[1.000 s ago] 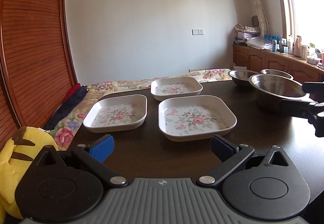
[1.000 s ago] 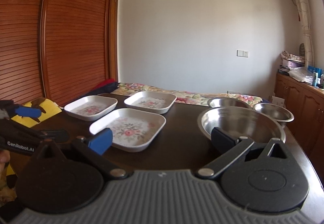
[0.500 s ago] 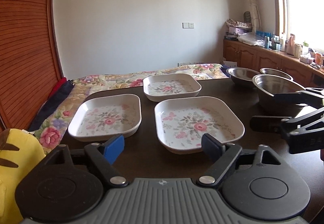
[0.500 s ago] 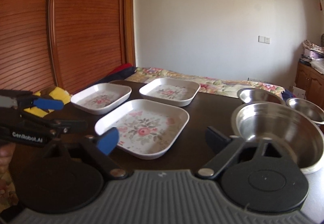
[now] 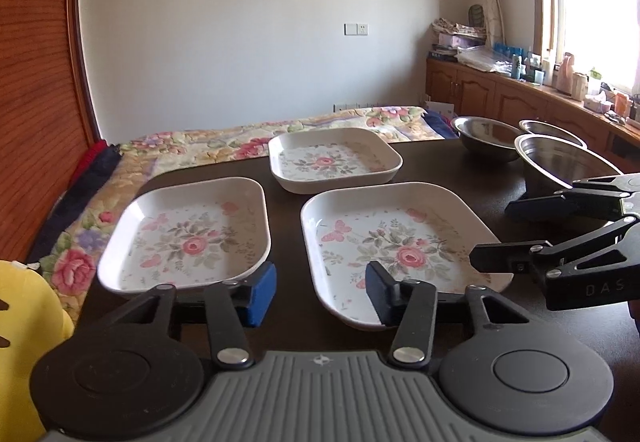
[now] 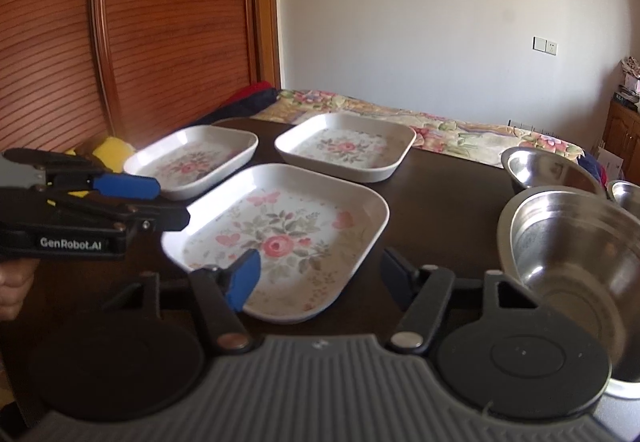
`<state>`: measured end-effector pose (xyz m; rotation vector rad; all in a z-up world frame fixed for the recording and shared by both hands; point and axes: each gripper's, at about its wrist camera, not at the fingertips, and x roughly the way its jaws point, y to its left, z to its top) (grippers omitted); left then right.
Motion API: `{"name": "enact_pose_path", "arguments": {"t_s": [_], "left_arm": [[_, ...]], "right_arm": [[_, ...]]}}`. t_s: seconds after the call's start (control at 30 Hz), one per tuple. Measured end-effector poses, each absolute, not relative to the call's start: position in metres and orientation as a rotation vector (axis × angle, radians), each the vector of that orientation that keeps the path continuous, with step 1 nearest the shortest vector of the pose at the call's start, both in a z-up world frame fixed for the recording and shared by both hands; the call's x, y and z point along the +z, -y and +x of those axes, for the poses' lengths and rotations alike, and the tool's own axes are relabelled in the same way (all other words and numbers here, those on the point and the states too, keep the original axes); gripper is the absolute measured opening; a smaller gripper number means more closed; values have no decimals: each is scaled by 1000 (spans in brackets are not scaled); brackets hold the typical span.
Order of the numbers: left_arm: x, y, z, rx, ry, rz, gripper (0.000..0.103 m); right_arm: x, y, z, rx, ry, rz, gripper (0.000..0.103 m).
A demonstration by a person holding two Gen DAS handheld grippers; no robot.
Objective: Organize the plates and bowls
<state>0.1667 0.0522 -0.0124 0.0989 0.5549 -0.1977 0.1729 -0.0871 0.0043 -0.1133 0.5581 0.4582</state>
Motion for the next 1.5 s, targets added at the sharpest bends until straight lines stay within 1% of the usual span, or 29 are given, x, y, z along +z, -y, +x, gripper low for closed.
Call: {"name": "enact_pose_path", "arguments": {"t_s": [0.17,0.37,0.73,0.83,0.87,0.9,0.97,1.03,1.13,1.5], "left_arm": [[-16,-53,179,-207,-568,105,47],[-19,-52,188,-217,-583,110,46],[-24,-48,198,-243,-603,113,43],[-25,-47,201,-247,-605,117,41],[-25,-46,202,-247,-606,118,38],[-26,-46,203,-245,-608,120,33],[-28,-46,204,-239,-613,123,30],[-29,-46,205,-239,-617,119,29],[-30,-46,207,-238,-615,117,29],[-31,-48,209,-245,-621,90,29]], "right_arm": [[1,89,181,448,-580,-115,60],[-5,89,189,447,-609,-115,53],[-10,89,197,448,-632,-113,46],[-11,90,200,448,-636,-105,44],[-11,90,200,447,-636,-103,43],[-11,90,201,446,-636,-100,43],[-11,90,201,448,-636,-96,42],[-11,90,201,451,-635,-94,41],[-11,91,203,455,-637,-83,37],[-13,93,204,450,-637,-41,34]]}}
